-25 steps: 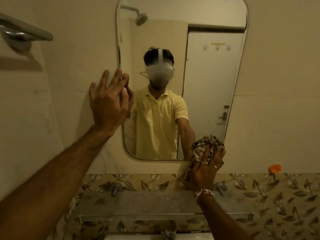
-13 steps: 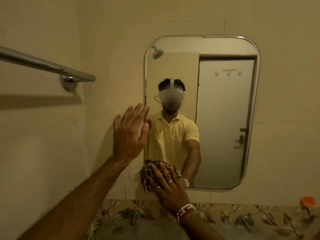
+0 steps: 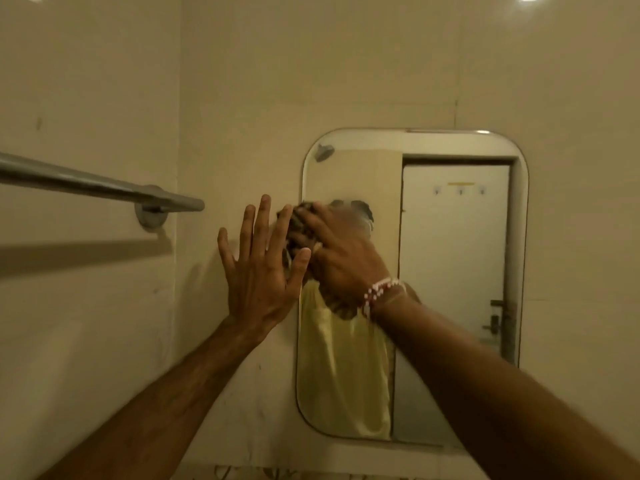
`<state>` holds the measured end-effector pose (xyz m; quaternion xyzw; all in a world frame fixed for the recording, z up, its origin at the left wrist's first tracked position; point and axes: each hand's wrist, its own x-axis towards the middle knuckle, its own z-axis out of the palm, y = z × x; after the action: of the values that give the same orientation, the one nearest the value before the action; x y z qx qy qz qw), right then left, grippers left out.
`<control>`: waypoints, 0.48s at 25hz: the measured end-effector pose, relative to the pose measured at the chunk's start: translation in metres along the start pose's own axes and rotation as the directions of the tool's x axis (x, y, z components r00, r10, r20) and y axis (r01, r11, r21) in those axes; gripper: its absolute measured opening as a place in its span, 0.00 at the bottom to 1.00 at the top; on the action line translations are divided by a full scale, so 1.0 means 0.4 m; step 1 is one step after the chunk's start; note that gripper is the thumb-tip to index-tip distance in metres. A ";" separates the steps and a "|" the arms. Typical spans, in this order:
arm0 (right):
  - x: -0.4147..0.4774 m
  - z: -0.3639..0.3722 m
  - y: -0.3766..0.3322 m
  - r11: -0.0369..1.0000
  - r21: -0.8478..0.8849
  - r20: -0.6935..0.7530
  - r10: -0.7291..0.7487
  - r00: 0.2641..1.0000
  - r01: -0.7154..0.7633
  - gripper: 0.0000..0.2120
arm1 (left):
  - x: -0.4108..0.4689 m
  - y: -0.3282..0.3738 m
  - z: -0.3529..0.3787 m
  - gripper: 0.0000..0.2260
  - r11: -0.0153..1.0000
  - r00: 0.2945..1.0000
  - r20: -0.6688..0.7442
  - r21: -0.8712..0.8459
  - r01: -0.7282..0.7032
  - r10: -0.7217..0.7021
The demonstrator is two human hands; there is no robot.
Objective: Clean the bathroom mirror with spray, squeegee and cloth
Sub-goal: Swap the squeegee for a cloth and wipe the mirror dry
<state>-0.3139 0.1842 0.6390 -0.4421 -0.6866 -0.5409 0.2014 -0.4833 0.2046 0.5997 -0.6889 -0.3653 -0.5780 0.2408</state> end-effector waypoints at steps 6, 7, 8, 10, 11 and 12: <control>0.245 -0.148 0.193 0.986 -0.016 0.022 0.167 0.986 -0.167 0.27 | 0.163 0.029 -0.047 0.36 0.998 0.992 -0.106 0.035 -0.061 0.064; 0.244 -0.144 0.193 0.985 -0.015 0.019 0.172 0.985 -0.172 0.29 | 0.172 0.032 -0.047 0.35 0.998 0.992 -0.110 0.042 -0.053 0.057; 0.232 -0.137 0.183 0.985 -0.017 0.015 0.170 0.985 -0.170 0.34 | 0.172 0.033 -0.045 0.35 0.998 0.993 -0.108 0.041 -0.047 0.052; 0.188 -0.115 0.152 0.987 -0.031 0.012 0.156 0.988 -0.155 0.43 | 0.144 0.030 -0.029 0.35 0.998 0.994 -0.098 0.044 -0.053 0.057; 0.161 -0.100 0.139 0.989 -0.040 0.010 0.146 0.989 -0.146 0.45 | 0.118 0.027 -0.018 0.34 0.996 0.993 -0.091 0.061 -0.064 0.070; 0.128 -0.083 0.125 0.990 -0.045 0.007 0.135 0.991 -0.135 0.45 | 0.087 0.023 -0.005 0.33 0.994 0.994 -0.077 0.082 -0.074 0.081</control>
<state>-0.3065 0.1747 0.7171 -0.4946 -0.6439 -0.5390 0.2242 -0.4750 0.2050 0.6347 -0.6686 -0.3509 -0.5806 0.3046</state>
